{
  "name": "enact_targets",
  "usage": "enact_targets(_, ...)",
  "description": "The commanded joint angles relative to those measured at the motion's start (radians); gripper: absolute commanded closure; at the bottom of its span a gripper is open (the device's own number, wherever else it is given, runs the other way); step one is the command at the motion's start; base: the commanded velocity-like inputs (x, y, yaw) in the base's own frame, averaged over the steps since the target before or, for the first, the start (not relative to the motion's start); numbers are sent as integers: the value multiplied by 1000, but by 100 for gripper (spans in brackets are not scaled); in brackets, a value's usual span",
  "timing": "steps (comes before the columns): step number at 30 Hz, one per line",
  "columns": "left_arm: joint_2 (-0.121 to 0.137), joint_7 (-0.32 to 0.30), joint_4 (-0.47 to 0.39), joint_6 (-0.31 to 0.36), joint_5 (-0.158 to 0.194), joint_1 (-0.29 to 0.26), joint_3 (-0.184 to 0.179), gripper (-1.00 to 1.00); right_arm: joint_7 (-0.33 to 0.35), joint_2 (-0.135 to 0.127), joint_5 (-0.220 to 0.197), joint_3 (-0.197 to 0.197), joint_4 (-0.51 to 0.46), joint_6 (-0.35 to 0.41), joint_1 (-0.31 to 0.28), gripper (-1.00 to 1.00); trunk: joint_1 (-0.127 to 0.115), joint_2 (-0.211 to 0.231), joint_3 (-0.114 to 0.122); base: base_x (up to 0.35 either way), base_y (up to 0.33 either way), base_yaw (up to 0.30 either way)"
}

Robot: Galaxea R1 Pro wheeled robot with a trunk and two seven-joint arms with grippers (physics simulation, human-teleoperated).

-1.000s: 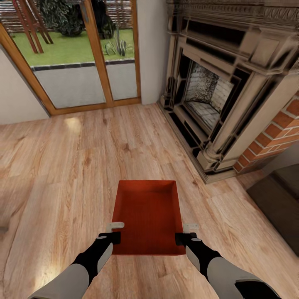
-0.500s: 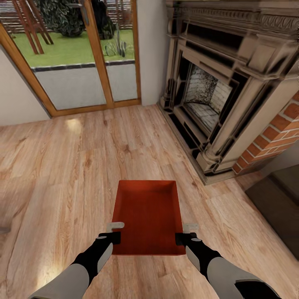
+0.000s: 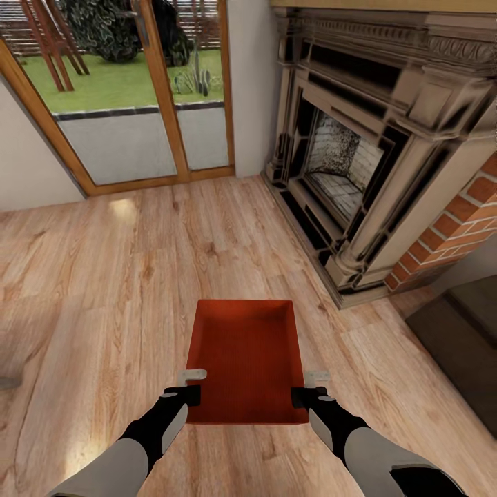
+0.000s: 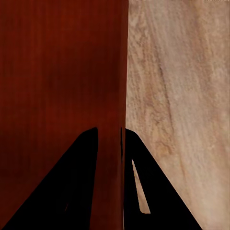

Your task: Move the two storage containers from the living room to the garage. In the garage, place one container on the floor and stack the other container on top of it (either order is fine).

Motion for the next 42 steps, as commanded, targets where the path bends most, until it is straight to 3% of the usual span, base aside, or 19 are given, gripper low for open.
enact_targets(1,-2,5,-3,3,18,0,-12,100,3,5,-7,9,1,2,0,100,-4,7,3,0,0,0)
enact_targets(42,-2,5,-3,3,18,0,-12,100,3,4,-4,9,1,2,0,100,-161,294,131,0,0,0)
